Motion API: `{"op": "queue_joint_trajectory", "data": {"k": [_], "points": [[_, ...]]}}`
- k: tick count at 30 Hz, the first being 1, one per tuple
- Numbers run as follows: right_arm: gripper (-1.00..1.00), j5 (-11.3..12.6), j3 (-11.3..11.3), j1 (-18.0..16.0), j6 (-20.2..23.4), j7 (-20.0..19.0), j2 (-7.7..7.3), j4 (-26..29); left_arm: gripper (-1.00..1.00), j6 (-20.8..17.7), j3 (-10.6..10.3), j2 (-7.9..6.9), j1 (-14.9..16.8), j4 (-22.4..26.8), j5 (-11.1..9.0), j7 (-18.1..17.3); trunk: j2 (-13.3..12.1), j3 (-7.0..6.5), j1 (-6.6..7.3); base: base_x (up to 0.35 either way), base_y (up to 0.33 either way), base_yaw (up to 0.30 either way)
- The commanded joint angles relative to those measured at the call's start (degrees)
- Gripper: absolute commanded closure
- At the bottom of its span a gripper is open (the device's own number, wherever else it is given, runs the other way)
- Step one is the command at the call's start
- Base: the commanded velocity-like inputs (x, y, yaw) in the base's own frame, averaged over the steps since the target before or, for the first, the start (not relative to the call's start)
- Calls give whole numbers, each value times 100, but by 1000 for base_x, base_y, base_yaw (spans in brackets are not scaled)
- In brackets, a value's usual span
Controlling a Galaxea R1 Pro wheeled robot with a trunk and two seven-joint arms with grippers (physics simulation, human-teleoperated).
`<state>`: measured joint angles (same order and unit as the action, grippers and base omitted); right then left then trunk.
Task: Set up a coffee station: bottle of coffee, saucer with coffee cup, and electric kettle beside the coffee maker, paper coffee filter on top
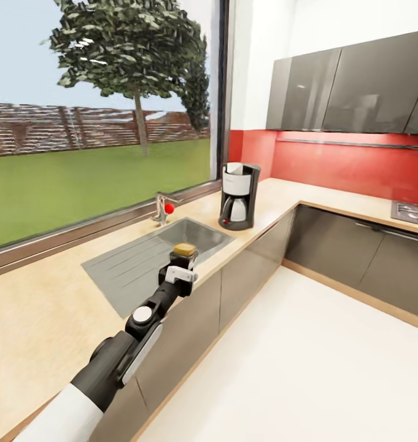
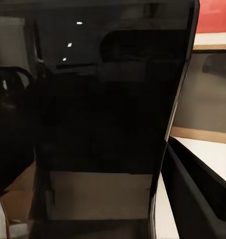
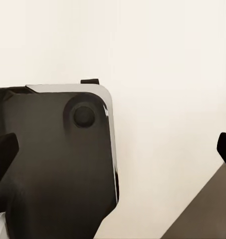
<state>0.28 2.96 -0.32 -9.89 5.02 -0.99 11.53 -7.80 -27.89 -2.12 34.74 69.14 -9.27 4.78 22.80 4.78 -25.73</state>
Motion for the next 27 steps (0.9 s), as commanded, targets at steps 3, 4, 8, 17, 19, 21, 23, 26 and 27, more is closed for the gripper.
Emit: {"op": "queue_joint_trajectory", "data": {"k": [3, 4, 8, 17, 19, 21, 23, 26, 27], "points": [[-100, 6, 33, -3, -21, -6, 2, -2, 100, -29, -24, -7, 6, 12, -49, 55, 12, 12, -6, 213, -231, 0], [-100, 4, 33, -3, -21, -8, 2, -6, 100, -29, -24, -9, 6, 12, -49, 57, 12, 12, -6, 207, -243, 0], [-100, 7, 35, -3, -21, -5, 2, -9, 100, -29, -24, -15, 3, 12, -49, 64, 12, 12, -6, 211, -254, 0], [-100, 8, 31, -3, -19, -8, 2, -18, 100, -29, -17, -16, -11, 10, -49, 74, 12, 12, -6, 215, -267, 0], [-100, 8, 30, -3, -21, -9, 2, -19, 100, -29, -16, -16, -13, 6, -49, 75, 12, 12, -6, 233, -262, 0], [-100, 8, 29, -3, -21, -9, 2, -19, 100, -29, -12, -16, -16, 0, -49, 76, 12, 12, -6, 253, -244, 0], [-100, 8, 29, -3, -21, -9, 2, -19, 100, -29, -8, -16, -16, -9, -49, 76, 12, 12, -6, 264, -234, 0], [-100, 8, 30, -3, -17, -7, 2, -19, 100, -29, -7, -16, -19, -18, -49, 76, 12, 12, -6, 276, -220, 0], [-100, 8, 30, -3, -17, -8, 2, -19, 100, -29, -5, -16, -17, -21, -49, 76, 12, 12, -6, 280, -214, 0]]}}
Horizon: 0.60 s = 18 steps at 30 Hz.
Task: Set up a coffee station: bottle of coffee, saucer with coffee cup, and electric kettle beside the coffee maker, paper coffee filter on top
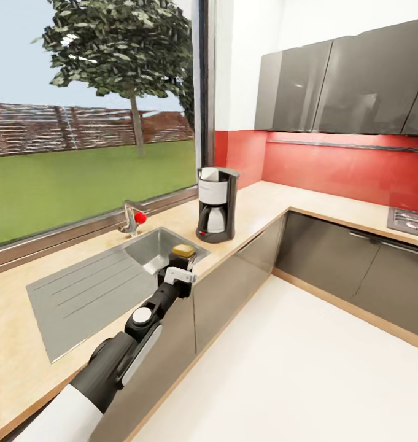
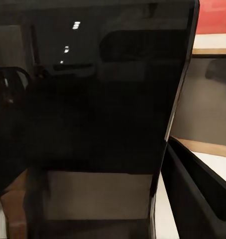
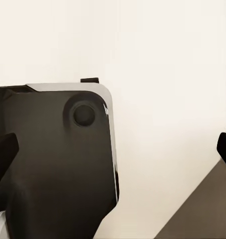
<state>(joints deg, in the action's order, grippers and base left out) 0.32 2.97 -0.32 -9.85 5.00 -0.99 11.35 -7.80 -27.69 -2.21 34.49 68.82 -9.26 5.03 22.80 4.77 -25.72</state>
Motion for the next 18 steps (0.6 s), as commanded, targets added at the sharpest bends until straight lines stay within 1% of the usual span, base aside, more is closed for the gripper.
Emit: {"op": "queue_joint_trajectory", "data": {"k": [1, 9, 14, 18], "points": [[-100, 4, 28, -3, -23, -5, 2, -2, 100, -28, -22, -7, 7, 10, -49, 51, 12, 12, -6, 281, -213, 0], [-100, 4, 30, -3, -25, -2, 2, 0, 100, -26, -13, -19, 8, -7, -36, 62, 12, 12, -6, 282, -210, 3], [-100, 4, 28, -3, -25, -1, 5, 3, 100, -23, 0, -55, 9, -17, -32, 68, 12, 12, -6, 283, -209, 187], [-100, -2, 20, -3, -28, -7, 9, 16, 100, -5, 2, -63, 6, -25, -27, 70, 12, 12, -6, 282, -208, 63]]}}
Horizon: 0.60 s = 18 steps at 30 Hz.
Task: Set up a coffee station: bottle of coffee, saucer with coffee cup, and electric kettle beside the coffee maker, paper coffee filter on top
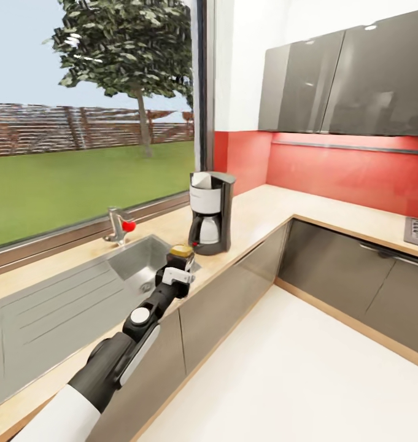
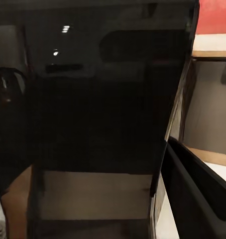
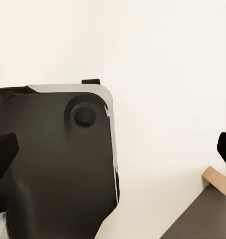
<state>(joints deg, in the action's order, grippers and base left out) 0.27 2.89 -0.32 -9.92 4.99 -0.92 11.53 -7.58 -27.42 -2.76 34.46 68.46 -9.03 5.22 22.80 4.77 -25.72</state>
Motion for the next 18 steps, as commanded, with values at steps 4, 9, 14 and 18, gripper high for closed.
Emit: {"op": "queue_joint_trajectory", "data": {"k": [4, 9, 14, 18], "points": [[-100, -6, 19, -3, -27, -7, 4, -2, 100, 384, 64, -29, 8, -4, -39, 86, 12, 12, -6, 282, -185, 4], [-100, -3, 19, -3, -27, -7, 4, -2, 100, 486, 97, -30, 8, -44, -37, 122, 12, 12, -6, 291, -174, 0], [-100, -1, 20, -3, -19, -7, 4, -2, 100, 510, 104, -45, 8, -82, -37, 557, 12, 12, -6, 319, -70, 0], [-100, -1, 24, -3, -18, -7, 4, -2, 100, 519, 122, -82, -27, -87, -22, 732, 12, 12, -6, 323, -5, 140]]}}
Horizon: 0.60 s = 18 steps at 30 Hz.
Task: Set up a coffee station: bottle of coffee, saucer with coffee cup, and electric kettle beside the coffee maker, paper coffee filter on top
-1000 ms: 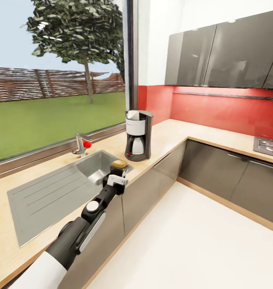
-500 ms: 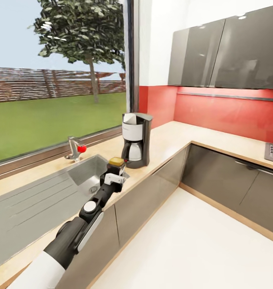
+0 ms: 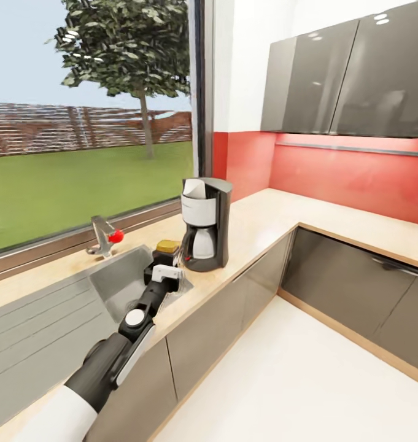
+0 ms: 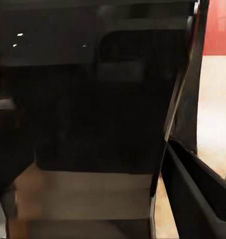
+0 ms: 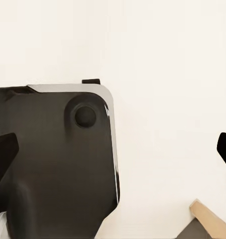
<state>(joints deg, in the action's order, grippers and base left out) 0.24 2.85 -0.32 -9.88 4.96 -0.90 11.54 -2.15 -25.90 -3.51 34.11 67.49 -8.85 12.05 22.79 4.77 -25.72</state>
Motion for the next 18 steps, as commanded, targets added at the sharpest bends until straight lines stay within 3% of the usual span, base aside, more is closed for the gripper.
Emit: {"op": "queue_joint_trajectory", "data": {"k": [1, 6, 18], "points": [[-100, 3, 26, -3, -23, -4, 2, -2, 100, -20, -15, -18, -22, 10, -37, 114, 13, 12, -6, 236, -1, 243], [-100, 3, 25, -3, -23, -4, 2, -2, 100, -14, 71, -22, -139, 18, -9, 470, 13, 12, -6, 75, 0, 268], [-100, 3, 22, -3, -23, -4, 2, -5, 100, -13, 58, 29, -150, 19, -3, 512, 13, 12, -6, 6, 0, 242]]}}
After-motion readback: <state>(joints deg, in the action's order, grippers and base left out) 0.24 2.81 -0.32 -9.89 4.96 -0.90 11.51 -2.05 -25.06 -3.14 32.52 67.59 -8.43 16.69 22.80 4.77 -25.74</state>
